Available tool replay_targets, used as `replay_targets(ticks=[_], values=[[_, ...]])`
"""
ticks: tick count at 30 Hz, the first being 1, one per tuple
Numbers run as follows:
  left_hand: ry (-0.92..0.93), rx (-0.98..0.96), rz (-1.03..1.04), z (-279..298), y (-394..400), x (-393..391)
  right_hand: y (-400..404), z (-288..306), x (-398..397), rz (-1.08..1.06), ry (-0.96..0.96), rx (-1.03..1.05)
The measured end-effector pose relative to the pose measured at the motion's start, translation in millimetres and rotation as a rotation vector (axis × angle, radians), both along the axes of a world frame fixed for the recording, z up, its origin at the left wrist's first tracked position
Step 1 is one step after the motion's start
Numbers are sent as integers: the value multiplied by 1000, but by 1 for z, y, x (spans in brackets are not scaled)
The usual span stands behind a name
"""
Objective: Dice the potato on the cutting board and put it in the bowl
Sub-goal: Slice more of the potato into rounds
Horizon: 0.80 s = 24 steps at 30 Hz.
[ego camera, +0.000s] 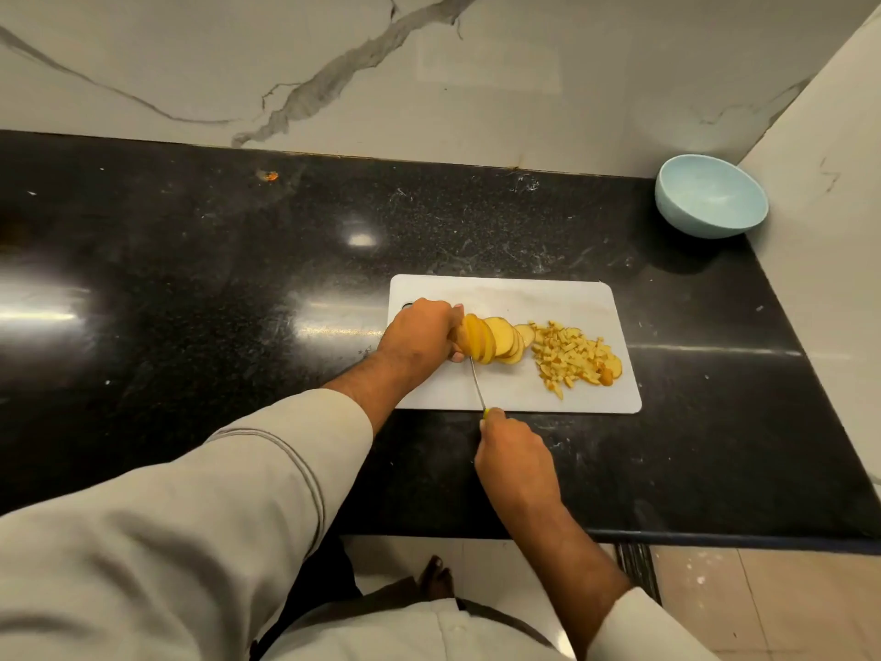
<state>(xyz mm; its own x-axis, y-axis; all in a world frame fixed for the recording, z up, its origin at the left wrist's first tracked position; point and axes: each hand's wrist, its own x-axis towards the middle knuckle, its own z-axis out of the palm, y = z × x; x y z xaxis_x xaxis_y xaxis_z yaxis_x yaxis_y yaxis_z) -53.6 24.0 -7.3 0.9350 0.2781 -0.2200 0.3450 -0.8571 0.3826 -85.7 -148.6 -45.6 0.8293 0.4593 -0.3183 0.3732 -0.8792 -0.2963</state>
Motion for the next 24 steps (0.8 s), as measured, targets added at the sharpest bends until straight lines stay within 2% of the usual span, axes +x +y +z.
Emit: replay_targets(ticks=[3,8,11,15,24], values=[[-16,-86,36,-1,-1,-3,-18,8,-1,-40,-70,27],[-119,-346,188,-11,6,-14,-15,22,5,-37,-209,169],[-109,-298,177,-13,3,-14,3,25,11,-23,-265,227],[-119,-300,218,-12,1,-7,25,23,15,-23,-230,225],[-90,-196,133,-12,0,-4,37,16,18,-38,-222,151]])
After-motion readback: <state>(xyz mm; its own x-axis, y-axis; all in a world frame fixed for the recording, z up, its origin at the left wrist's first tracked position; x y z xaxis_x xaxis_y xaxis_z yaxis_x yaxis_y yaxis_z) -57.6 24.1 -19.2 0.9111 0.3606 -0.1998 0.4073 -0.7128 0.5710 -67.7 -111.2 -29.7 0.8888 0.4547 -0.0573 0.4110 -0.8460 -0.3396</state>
